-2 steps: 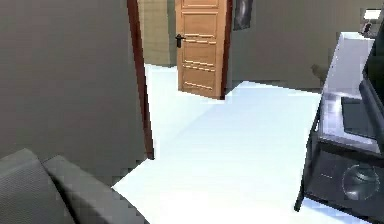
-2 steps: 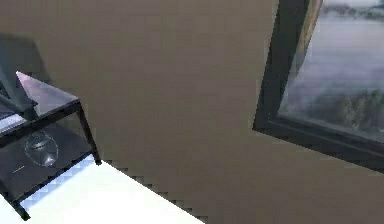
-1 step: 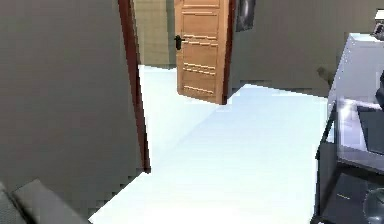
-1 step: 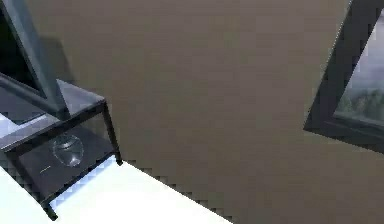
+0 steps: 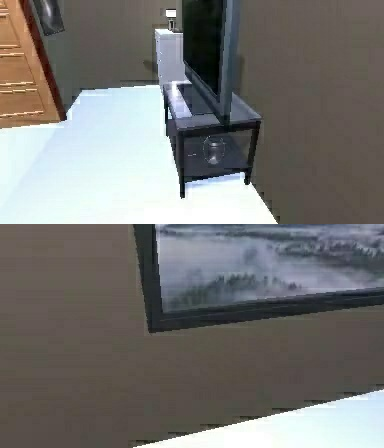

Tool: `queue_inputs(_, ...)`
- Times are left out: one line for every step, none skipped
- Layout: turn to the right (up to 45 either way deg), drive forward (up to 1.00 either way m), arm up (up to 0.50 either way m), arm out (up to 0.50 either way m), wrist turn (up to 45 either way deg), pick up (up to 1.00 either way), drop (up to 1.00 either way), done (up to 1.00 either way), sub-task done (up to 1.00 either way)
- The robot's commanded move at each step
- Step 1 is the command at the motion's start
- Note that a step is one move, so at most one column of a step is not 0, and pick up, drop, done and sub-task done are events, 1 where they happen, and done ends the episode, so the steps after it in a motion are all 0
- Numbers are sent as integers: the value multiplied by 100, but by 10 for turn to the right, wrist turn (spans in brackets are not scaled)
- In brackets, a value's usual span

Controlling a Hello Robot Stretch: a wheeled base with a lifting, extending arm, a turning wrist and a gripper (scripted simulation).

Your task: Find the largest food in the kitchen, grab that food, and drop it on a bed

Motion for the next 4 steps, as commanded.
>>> queue_inputs(450,0,0,0,0,0,0,0,0)
queue_inputs(300,0,0,0,0,0,0,0,0)
queue_inputs(0,5,0,0,0,0,0,0,0)
queue_inputs(-450,0,0,0,0,0,0,0,0)
